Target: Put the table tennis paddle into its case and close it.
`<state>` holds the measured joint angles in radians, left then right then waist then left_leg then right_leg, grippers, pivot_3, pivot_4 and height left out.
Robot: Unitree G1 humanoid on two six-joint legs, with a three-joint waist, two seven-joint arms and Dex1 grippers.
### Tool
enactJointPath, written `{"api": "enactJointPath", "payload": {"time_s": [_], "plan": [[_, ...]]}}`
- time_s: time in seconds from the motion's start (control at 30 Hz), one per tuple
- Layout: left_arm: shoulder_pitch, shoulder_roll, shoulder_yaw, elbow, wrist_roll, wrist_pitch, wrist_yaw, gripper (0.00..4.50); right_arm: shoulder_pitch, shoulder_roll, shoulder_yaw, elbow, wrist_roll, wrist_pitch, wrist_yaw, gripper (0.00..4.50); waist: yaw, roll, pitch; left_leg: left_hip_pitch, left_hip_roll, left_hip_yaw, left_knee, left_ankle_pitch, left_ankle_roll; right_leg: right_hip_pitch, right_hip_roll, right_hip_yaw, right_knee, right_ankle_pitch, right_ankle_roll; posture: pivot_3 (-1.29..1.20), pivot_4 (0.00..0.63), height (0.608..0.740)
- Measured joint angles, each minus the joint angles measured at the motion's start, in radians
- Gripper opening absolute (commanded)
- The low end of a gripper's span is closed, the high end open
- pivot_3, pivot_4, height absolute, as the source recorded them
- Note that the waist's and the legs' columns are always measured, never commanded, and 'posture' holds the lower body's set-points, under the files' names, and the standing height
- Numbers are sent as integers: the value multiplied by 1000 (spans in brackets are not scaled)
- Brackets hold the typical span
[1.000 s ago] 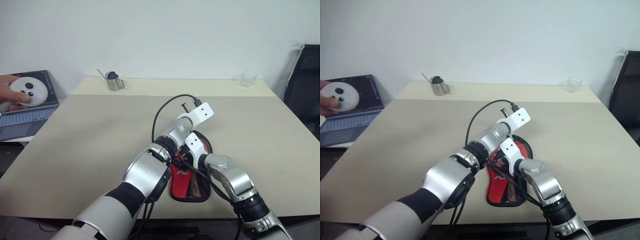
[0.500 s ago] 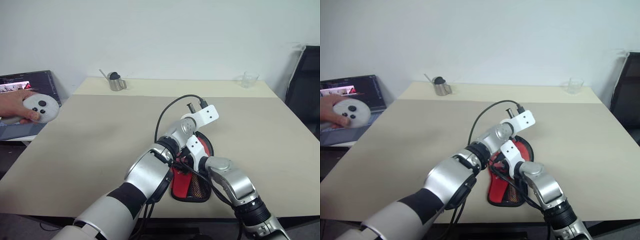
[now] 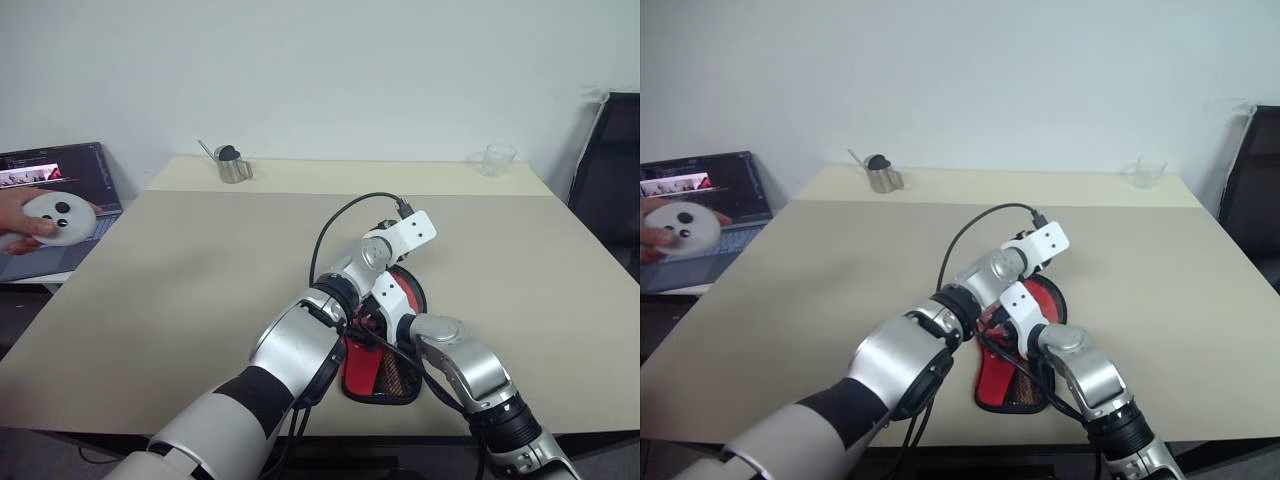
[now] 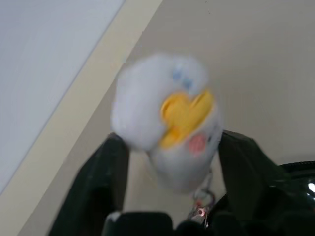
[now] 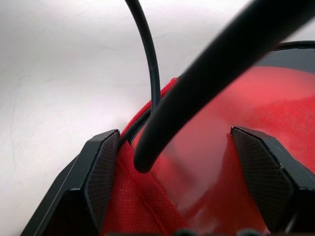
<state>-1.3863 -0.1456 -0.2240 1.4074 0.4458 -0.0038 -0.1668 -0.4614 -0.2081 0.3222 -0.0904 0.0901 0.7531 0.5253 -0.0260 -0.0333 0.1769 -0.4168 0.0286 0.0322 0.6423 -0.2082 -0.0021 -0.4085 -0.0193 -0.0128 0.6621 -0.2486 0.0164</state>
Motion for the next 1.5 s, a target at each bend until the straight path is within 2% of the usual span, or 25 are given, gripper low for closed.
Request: {"api": "enactJointPath", "payload": {"time_s": [0.03,0.33,0.7,0.9,1.07,1.2,1.3,1.37,1.5], "plan": [[2,1,5,-1,-5,1,-1,4214,-3,-3,2,3,0,0,3,3946,0,0,-1,0,0,0,0,0,0,0,0,0,0,0,0,0,150,740],[26,31,97,-7,-98,22,-157,4214,-44,-53,14,25,10,-3,70,3946,-3,0,-2,0,0,0,0,0,0,0,0,0,0,0,0,0,150,740],[-41,255,218,-43,-241,22,-427,4214,-24,-206,0,-49,58,-3,214,3946,-1,0,-1,-2,0,0,0,0,0,-1,0,0,-1,0,0,0,150,740],[-51,363,239,-85,-309,25,-715,4214,-8,-273,-13,-78,95,-17,289,3946,-2,0,0,-2,0,0,0,0,0,-2,1,0,0,0,0,0,150,740],[-24,490,221,-152,-328,33,-984,4214,14,-405,-110,-111,167,-16,372,3946,-2,0,1,-4,0,1,0,0,0,-4,1,0,0,0,0,0,150,740],[68,487,185,-211,-329,46,-1077,4214,-6,-452,-195,-112,201,-22,389,3946,-1,0,1,-4,0,0,1,0,0,-4,1,0,0,0,-1,0,150,740],[187,436,149,-259,-327,45,-1068,4214,-78,-448,-254,-46,207,-23,351,3946,0,0,1,-5,1,1,2,0,0,-4,0,1,1,0,-1,0,150,740],[248,391,133,-280,-327,45,-1038,4214,-153,-414,-289,38,200,-23,286,3946,0,-1,1,-5,1,1,3,0,0,-4,0,1,2,0,-1,0,150,740],[327,308,105,-345,-326,59,-934,4214,-354,-271,-347,305,168,-22,98,3946,-6,-1,1,-7,2,1,2,1,1,-8,1,3,4,3,-5,0,150,740]]}}
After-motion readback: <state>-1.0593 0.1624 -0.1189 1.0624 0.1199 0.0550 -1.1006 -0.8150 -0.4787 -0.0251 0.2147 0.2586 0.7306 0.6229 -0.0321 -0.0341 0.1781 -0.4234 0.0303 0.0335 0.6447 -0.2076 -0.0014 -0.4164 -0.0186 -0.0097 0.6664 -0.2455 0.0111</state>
